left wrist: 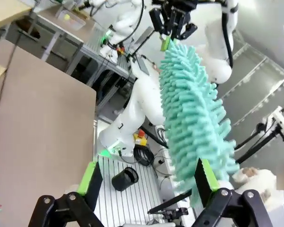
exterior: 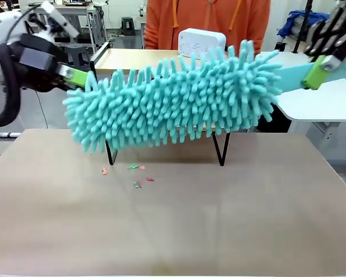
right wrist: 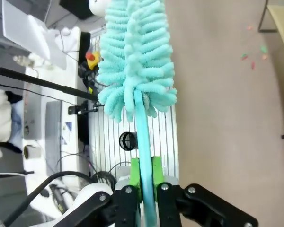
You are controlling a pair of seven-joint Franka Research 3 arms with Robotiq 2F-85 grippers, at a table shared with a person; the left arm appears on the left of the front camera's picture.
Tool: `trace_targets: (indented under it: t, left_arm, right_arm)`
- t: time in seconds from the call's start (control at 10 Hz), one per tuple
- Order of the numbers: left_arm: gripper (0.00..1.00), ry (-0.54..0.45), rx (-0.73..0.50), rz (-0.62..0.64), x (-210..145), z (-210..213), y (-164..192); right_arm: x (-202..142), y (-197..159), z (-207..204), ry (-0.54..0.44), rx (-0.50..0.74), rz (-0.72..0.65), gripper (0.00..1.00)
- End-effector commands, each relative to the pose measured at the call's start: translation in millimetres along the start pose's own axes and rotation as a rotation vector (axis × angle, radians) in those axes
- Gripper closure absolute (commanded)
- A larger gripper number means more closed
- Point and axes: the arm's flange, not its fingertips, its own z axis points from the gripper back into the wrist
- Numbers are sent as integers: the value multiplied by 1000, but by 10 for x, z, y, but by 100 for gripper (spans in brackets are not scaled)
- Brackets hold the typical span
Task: Clean the shelf.
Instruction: Hand the Duster back to the human.
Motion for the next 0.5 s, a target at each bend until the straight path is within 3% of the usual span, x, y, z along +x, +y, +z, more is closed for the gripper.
trace_targets:
  t: [0.0, 0.4]
  left_arm:
    - [0, 92, -89, -46, 113, -201, -3]
    - [0, 244, -190, -96, 215, -624, -163]
  right_arm:
    - [20, -103, 40, 53, 24, 31, 88]
    - [41, -221, -70, 71, 56, -2, 88]
